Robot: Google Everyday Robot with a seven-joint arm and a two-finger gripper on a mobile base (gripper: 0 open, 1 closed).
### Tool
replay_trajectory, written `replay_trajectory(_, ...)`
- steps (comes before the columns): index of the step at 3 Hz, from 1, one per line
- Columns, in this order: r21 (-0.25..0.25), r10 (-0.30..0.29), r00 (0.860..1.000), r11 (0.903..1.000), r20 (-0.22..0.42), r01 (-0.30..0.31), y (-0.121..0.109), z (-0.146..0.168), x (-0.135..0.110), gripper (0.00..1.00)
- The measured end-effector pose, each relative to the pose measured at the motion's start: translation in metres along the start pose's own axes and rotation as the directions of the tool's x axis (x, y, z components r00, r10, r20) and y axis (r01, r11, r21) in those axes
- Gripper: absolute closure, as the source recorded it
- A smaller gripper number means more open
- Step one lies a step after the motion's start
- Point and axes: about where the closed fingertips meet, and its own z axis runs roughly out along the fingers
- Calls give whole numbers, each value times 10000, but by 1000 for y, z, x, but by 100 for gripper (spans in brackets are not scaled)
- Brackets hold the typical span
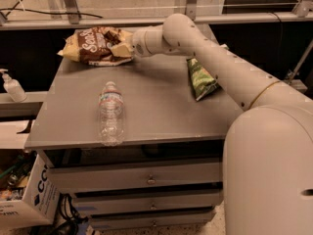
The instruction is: Pick brown chip bag
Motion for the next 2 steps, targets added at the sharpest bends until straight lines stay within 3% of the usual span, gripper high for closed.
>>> replay_trajectory(1,94,-85,9990,9999,448,81,1,-11,-14,100)
replay_trajectory(2,307,-283,9922,9992,1216,248,0,-33,-40,100)
